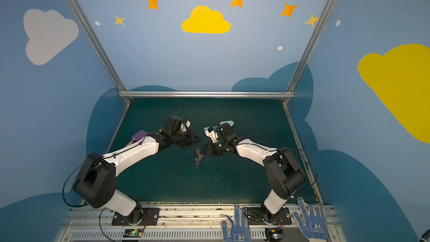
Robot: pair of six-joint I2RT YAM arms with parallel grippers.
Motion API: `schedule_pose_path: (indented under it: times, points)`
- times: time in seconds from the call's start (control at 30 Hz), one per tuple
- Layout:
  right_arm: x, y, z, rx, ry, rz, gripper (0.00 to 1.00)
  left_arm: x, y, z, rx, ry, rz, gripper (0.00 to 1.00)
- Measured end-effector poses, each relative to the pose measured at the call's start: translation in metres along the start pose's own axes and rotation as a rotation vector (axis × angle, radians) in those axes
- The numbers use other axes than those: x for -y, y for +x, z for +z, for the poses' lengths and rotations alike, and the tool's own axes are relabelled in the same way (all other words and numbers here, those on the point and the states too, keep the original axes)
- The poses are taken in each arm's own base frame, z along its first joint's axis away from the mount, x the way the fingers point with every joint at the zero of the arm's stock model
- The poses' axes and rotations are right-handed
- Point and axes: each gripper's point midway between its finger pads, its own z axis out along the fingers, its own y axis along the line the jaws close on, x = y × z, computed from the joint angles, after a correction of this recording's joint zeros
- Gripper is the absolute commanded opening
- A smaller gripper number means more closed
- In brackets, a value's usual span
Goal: Put the keys on the keyring
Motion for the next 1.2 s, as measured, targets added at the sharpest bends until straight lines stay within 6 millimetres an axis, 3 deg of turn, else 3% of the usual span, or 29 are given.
schedule_pose_path:
  times: [0.07, 0.17, 0.37, 0.53, 0.77, 0.97, 1.07, 1.2]
  points:
    - [0.000, 0.000, 0.000, -0.001, -0.002, 0.000, 0.00, -0.004, 0.003, -0.001, -0.012, -0.017, -0.001, 0.39]
    - [-0.001, 0.000, 0.000, 0.000, -0.003, -0.001, 0.00, 0.001, 0.004, -0.009, 0.010, -0.016, 0.015, 0.45]
    - [-0.001, 0.000, 0.000, -0.002, -0.004, 0.002, 0.00, -0.018, 0.016, -0.032, 0.052, -0.078, 0.007, 0.46]
    - [-0.001, 0.000, 0.000, -0.002, -0.004, 0.005, 0.00, -0.042, 0.028, -0.028, 0.029, -0.142, -0.031, 0.48]
    - [-0.001, 0.000, 0.000, -0.001, -0.004, 0.012, 0.00, -0.046, 0.037, -0.015, 0.002, -0.153, -0.042, 0.46]
    - [-0.001, 0.000, 0.001, 0.003, 0.000, 0.019, 0.00, -0.048, 0.035, -0.004, -0.004, -0.151, -0.048, 0.33]
    - [0.000, -0.001, 0.001, 0.005, 0.003, 0.018, 0.00, -0.045, 0.032, -0.001, -0.001, -0.143, -0.044, 0.17]
    - [0.000, 0.000, 0.001, 0.003, 0.003, 0.018, 0.00, -0.037, 0.027, -0.002, 0.012, -0.133, -0.027, 0.08]
